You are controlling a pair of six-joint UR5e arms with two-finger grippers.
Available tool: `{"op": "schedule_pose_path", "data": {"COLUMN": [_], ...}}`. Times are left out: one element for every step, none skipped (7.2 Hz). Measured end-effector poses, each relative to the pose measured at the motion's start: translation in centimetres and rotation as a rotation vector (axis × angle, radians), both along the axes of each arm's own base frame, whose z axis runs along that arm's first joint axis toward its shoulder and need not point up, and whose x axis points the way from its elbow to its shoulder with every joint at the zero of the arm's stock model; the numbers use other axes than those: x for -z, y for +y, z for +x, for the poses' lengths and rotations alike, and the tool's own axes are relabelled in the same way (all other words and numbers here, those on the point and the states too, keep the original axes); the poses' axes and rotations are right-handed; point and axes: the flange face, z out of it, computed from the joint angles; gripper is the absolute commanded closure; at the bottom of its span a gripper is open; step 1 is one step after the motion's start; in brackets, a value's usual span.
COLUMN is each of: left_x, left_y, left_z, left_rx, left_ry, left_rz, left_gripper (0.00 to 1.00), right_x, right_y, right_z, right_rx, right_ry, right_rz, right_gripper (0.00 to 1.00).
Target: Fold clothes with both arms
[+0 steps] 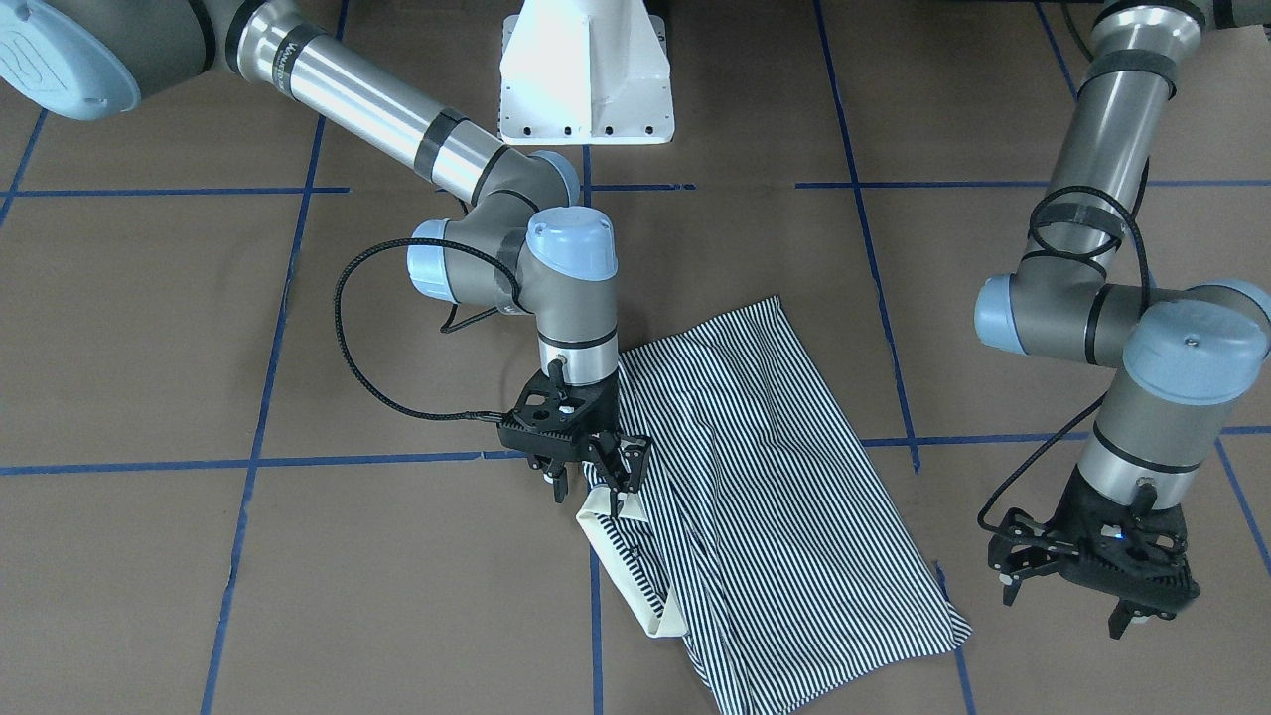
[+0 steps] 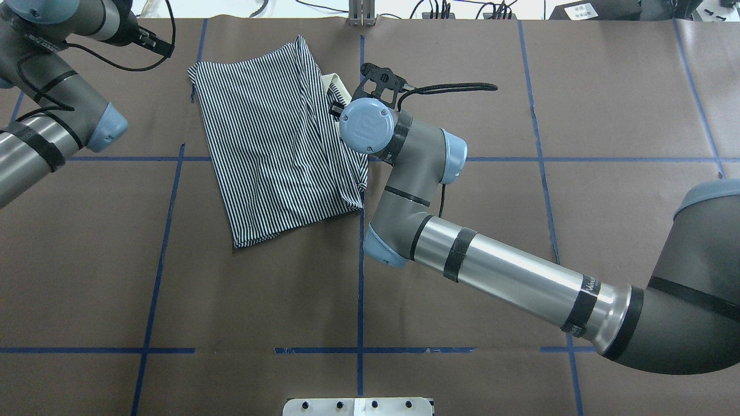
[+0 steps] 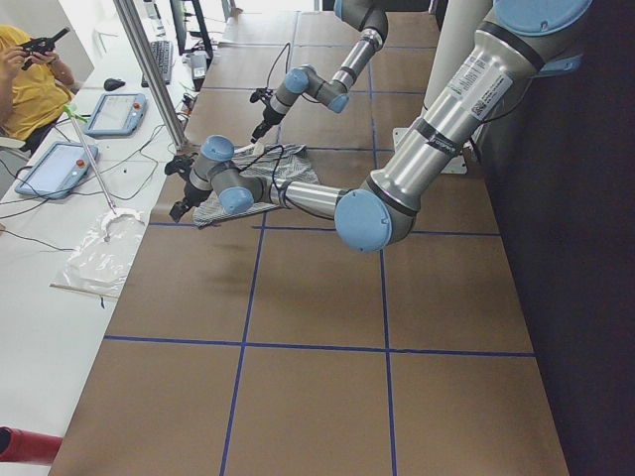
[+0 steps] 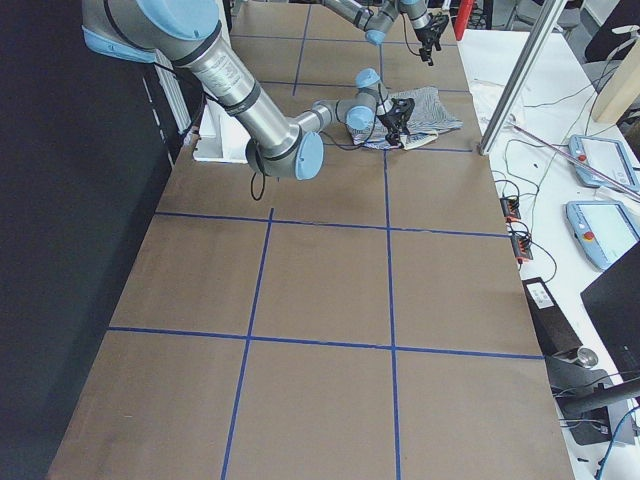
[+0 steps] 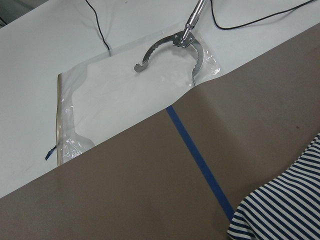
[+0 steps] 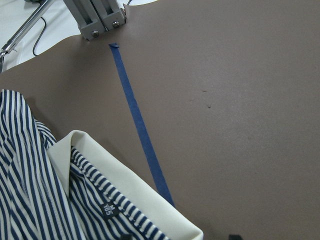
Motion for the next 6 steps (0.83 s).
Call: {"op": "schedule_pose_path", "data": {"left_x": [0.0,-0.1,-0.3,-0.4,-0.5,-0.6], "left_y": [0.0,0.1,0.1,0.2,0.4,0.6], "left_z": [0.0,0.0,-0.1,-0.1,-0.2,-0.4], "left_rx": [0.000,0.000,-0.001,-0.001,-0.001,0.000], "left_ry": [0.000,-0.001,-0.002,-0.002,-0.002,0.000], "left_rz": [0.000,-0.001,-0.002,-0.002,-0.001,0.001], "left_gripper": [0.00,0.00,0.00,0.00,0.00,0.00], "right_x": [-0.4,-0.5,-0.4,-0.4,-0.4,-0.5], "right_y": [0.1,0.2,0.3,0.4,0.4,0.4], "right_z": [-0.4,-0.8,-1.1,-1.3,-1.4,-1.5], "right_rx": [0.002,0.002,0.003,0.005,0.005,0.005], "right_ry": [0.008,0.014,0.015,0.016,0.018,0.020], "right_rz": [-0.004,-0.006,-0.007,-0.007,-0.008,-0.010], "right_gripper": [0.33,0.36,0.42,0.64,0.98,1.00]}}
